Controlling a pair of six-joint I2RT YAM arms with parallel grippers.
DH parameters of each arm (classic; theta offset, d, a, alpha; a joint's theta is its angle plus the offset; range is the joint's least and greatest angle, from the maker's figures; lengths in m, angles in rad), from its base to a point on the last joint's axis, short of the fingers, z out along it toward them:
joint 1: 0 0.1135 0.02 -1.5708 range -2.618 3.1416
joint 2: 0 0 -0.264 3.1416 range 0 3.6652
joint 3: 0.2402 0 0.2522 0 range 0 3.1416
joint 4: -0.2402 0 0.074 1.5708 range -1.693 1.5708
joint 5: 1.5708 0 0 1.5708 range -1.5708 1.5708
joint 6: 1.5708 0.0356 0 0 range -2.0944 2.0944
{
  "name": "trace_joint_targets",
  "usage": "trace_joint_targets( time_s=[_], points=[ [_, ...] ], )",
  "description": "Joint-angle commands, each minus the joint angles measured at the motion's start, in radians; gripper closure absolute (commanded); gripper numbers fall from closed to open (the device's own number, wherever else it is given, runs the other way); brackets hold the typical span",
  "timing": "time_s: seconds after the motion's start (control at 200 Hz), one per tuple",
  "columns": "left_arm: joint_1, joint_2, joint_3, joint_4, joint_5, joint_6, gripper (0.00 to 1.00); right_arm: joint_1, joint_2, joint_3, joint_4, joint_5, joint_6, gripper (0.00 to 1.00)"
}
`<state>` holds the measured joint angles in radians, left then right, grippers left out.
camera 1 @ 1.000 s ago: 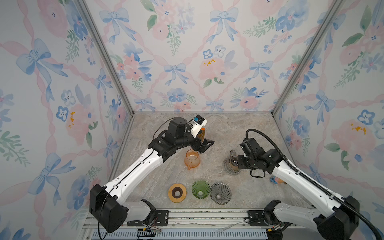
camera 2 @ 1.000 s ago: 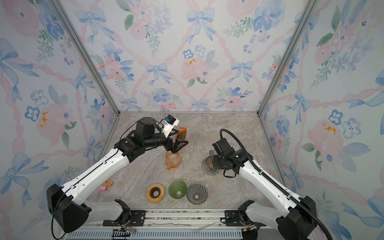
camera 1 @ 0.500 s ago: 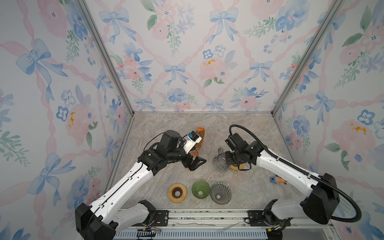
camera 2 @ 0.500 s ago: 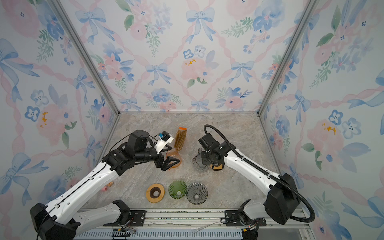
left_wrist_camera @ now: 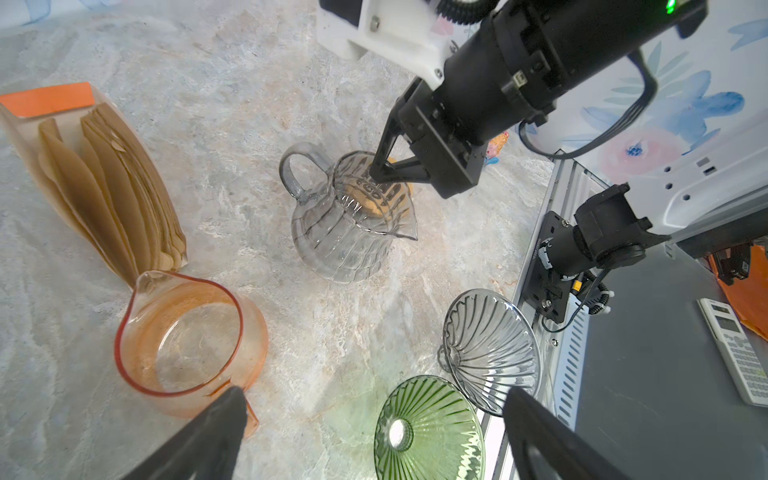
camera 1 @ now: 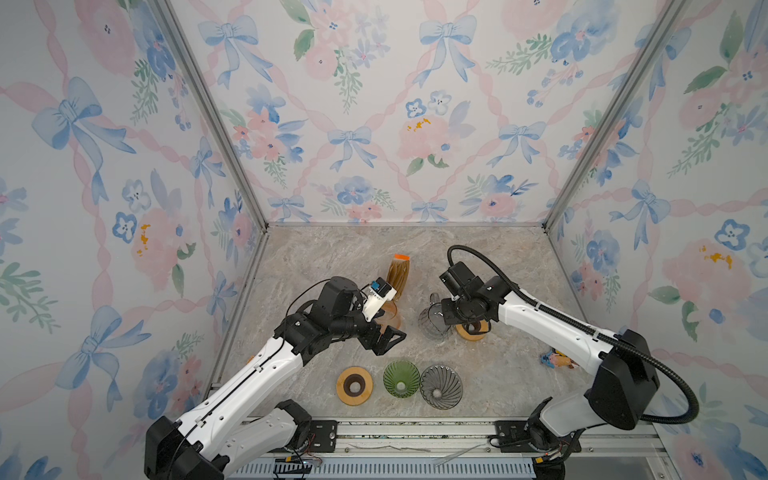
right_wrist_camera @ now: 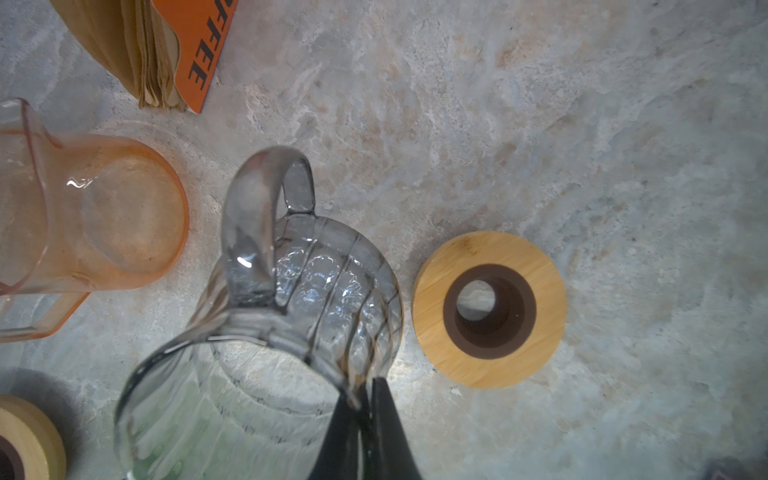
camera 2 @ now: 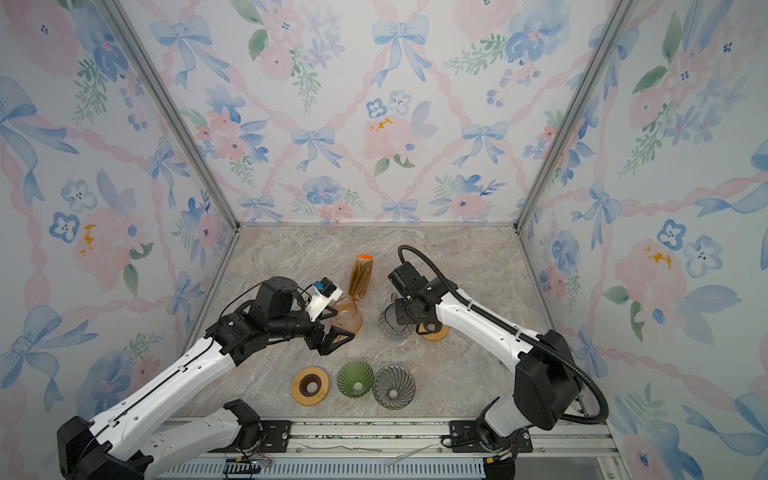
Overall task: Place the coffee filter in the dripper
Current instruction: 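Lift and carry the clear pitcher farther from the robot with the right gripper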
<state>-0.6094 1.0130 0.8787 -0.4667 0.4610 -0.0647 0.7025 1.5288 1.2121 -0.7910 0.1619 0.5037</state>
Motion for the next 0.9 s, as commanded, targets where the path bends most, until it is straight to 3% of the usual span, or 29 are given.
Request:
trace_joint_targets(
  time_s=[0.0, 0.895],
  points=[
    [-0.007, -0.022, 0.003, 0.016, -0.037, -0.020, 0.02, 0.011, 0.028, 0.048, 0.027, 0.009, -0.018, 0.92],
    [0.013, -0.085, -0.001, 0.050, -0.071, -0.050, 0.02, -0.058, 0.108, 0.029, 0.070, -0.011, -0.032, 0.92]
  ],
)
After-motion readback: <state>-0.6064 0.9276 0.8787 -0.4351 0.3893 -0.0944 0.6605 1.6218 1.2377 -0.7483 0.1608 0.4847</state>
